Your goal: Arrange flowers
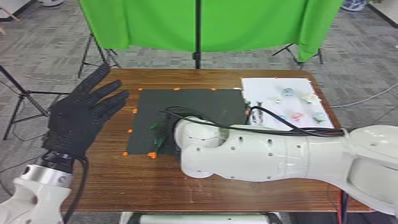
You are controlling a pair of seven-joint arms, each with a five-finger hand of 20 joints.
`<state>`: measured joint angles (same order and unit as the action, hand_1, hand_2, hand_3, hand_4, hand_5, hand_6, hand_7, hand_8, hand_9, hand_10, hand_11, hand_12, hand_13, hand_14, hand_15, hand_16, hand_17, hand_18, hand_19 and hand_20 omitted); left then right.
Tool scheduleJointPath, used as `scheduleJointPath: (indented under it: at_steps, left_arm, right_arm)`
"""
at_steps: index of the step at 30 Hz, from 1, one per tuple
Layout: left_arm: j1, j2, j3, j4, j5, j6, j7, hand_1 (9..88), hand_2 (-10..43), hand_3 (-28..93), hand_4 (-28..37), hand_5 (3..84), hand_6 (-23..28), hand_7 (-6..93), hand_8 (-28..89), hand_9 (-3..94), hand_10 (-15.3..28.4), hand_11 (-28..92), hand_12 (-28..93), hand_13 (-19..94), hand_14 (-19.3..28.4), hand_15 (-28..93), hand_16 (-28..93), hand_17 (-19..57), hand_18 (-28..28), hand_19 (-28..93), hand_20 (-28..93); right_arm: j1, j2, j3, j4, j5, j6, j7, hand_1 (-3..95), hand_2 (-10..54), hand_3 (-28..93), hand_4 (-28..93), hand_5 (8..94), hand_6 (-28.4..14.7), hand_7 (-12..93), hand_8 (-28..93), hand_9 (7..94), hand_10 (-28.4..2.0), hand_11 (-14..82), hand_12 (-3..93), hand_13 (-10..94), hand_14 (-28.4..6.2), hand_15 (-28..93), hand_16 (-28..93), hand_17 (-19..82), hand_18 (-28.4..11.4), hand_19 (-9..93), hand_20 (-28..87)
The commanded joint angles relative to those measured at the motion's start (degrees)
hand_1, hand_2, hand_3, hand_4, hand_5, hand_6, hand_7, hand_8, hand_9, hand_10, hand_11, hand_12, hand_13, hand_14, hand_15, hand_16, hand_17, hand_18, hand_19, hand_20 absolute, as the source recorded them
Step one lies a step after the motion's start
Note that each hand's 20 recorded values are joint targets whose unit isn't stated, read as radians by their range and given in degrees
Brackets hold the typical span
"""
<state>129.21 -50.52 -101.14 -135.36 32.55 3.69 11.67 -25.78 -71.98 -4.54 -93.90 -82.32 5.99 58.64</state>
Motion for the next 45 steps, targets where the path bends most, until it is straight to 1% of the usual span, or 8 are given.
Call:
scheduleJointPath:
  at_steps: [1, 11, 13, 17, 21, 28, 38, 45]
  left_arm:
    - [0.40, -0.40, 0.10, 0.03, 0.00, 0.38, -0.72, 22.7, 6.5, 75, -25.3, 25.0, 4.3, 15.3, -11, 21.8, 17.0, 18, 13, 14, 22.6, 28, 0, -18.7, 23.3, 38, 9]
    - [1.25, -1.23, -0.51, -0.26, -0.07, 0.42, -2.15, 22.7, 6.6, 75, -25.2, 25.1, 4.4, 15.2, -11, 21.9, 17.2, 18, 13, 14, 22.5, 28, 0, -18.7, 23.4, 38, 9]
    - [2.11, -1.89, -0.86, -0.62, 0.08, 0.79, -2.69, 22.7, 6.6, 75, -25.2, 25.1, 4.4, 15.2, -11, 21.9, 17.2, 18, 13, 14, 22.6, 28, 0, -18.7, 23.3, 38, 9]
    - [5.36, -2.67, -2.12, -1.92, 0.17, 1.99, -1.84, 22.7, 6.5, 75, -25.2, 25.1, 4.4, 15.3, -11, 21.9, 17.1, 18, 13, 14, 22.6, 28, 0, -18.7, 23.4, 38, 9]
    - [6.57, -2.75, -3.15, -2.65, 0.30, 2.38, -2.22, 22.7, 6.5, 75, -25.3, 25.1, 4.4, 15.3, -11, 21.9, 17.1, 18, 13, 14, 22.6, 28, 0, -18.7, 23.3, 38, 9]
    - [9.82, -4.05, -5.20, -4.13, 0.48, 3.80, -1.74, 22.7, 6.6, 75, -25.3, 25.1, 4.4, 15.2, -11, 21.9, 17.1, 18, 13, 14, 22.6, 28, 0, -18.7, 23.4, 38, 9]
    - [8.64, -4.28, -4.33, -3.65, 0.15, 4.76, -2.19, 22.7, 6.6, 75, -25.3, 25.1, 4.4, 15.3, -11, 21.9, 17.1, 18, 13, 14, 22.6, 28, 0, -18.7, 23.4, 38, 9]
    - [8.14, -4.46, -3.87, -3.53, 0.01, 4.96, -2.86, 22.8, 6.6, 75, -25.3, 25.1, 4.4, 15.3, -11, 21.8, 17.2, 18, 13, 14, 22.7, 28, 0, -18.7, 23.4, 38, 9]
  right_arm:
    - [0.17, -0.20, -0.76, -1.25, -1.81, -0.20, -0.82, 26.3, 7.5, 68, -24, 51.6, -1.4, 12, -12, 82.1, -15.0, 40.9, 20.4, 74, -13.2, 73, 17, 37, -26.3, 93, 33]
    - [2.33, -0.09, -5.60, -2.12, -9.73, 7.76, 3.51, 25.5, 6.1, 68, -24, 56.0, -3.2, 12, -12, 86.2, -14.5, 39.8, 19.4, 79, -12.1, 72, 16, 41, -26.8, 93, 34]
    - [2.51, 0.34, -6.11, -2.85, -11.45, 7.91, 3.62, 25.1, 5.7, 68, -23, 57.5, -3.8, 11, -12, 87.3, -14.4, 39.5, 19.6, 80, -11.7, 71, 16, 43, -26.8, 93, 35]
    - [1.30, 2.57, -3.54, -5.54, -13.24, 7.42, 2.74, 24.8, 5.3, 68, -23, 59.2, -4.1, 11, -12, 88.2, -14.3, 39.0, 19.8, 81, -11.4, 70, 16, 43, -27.0, 93, 36]
    - [1.87, 8.43, -2.76, -10.13, -17.16, 8.53, 1.51, 25.0, 5.3, 68, -23, 59.9, -4.2, 11, -12, 88.4, -14.7, 34.7, 19.1, 82, -11.1, 66, 16, 44, -26.5, 93, 33]
    - [-10.43, 19.74, 12.87, -18.07, -22.17, 4.68, 0.51, 25.3, 4.4, 69, -22, 58.4, -5.1, 10, -11, 85.8, -16.2, 25.1, 16.9, 81, -12.5, 57, 15, 43, -26.0, 93, 17]
    - [-26.62, 32.40, 30.28, -23.78, -26.10, 6.72, 2.77, 27.5, 2.6, 69, -22, 57.6, -5.7, 10, -11, 85.8, -17.0, 23.1, 16.1, 81, -12.7, 55, 15, 44, -26.2, 93, 12]
    - [-44.86, 36.18, 50.66, -26.19, -28.32, 7.17, 6.76, 28.2, 2.4, 69, -22, 58.1, -6.0, 10, -11, 86.7, -16.9, 23.0, 16.3, 82, -12.3, 55, 15, 45, -26.1, 93, 12]
